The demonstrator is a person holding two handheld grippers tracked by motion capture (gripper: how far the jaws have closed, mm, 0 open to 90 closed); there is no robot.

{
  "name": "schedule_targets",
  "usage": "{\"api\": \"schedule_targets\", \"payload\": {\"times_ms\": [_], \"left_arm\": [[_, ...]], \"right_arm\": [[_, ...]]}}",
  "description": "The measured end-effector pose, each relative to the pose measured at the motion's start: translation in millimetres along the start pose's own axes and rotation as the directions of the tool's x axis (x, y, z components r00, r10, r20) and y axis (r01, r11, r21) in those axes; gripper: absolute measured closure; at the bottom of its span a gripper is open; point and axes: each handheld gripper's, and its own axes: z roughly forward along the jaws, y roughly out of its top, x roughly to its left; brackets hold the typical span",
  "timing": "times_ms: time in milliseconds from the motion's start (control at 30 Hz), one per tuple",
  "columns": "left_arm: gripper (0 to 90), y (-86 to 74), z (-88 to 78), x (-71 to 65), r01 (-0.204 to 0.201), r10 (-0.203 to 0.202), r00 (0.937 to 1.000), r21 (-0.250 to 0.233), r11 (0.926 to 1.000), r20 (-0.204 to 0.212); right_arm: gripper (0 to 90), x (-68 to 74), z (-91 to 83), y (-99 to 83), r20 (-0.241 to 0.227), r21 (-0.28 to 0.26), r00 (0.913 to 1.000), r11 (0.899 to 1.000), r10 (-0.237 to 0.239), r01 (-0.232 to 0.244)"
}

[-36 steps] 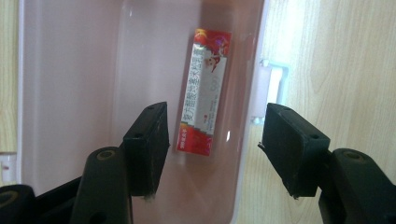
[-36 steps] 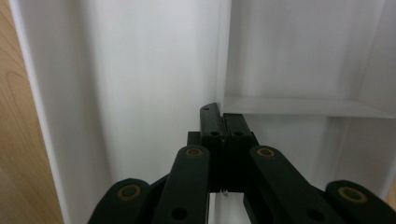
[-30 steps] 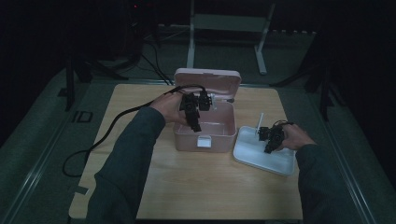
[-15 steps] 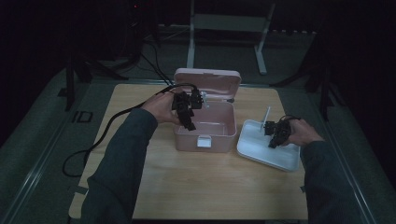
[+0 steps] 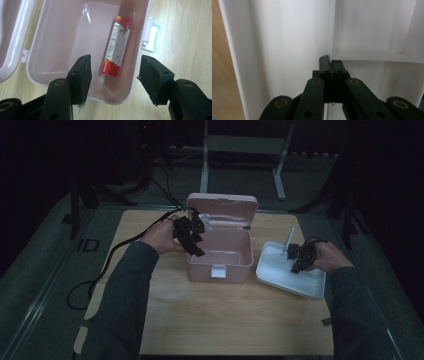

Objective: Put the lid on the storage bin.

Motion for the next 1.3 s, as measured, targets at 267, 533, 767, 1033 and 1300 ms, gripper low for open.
{"api": "schedule_targets", "payload": {"times_ms": [267,533,767,1033,1300], "left_arm": [[43.8,-12.2,-12.2,-2.1,0.023,-0.035,0.9961,-0.142,0.9896,-0.081],[44.7,-30.9,-15.9,-1.3,0.078,-0.112,0.9871,-0.274,0.9587,-0.114],[44.1,-46.1,-14.3,-1.0,0.109,-0.155,0.9807,-0.324,0.9398,-0.119],[42.8,-65.9,-21.0,0.7,0.145,-0.222,0.9627,-0.399,0.9055,-0.154],[42.0,-76.8,-24.4,1.5,0.163,-0.260,0.9525,-0.456,0.8751,-0.159]], "right_arm": [[89.5,-2.8,-12.9,0.2,0.011,-0.024,0.9999,1.000,0.010,-0.009],[89.5,-3.8,-24.0,0.0,0.028,-0.031,0.9996,0.999,0.009,-0.008],[89.5,-6.0,-38.2,0.5,0.051,-0.038,0.9987,0.999,0.008,-0.006],[89.5,-5.4,-59.4,12.2,0.078,-0.049,0.9968,0.999,-0.017,0.021],[89.5,-4.1,-70.4,27.3,0.091,-0.053,0.9947,0.997,-0.048,0.053]]}}
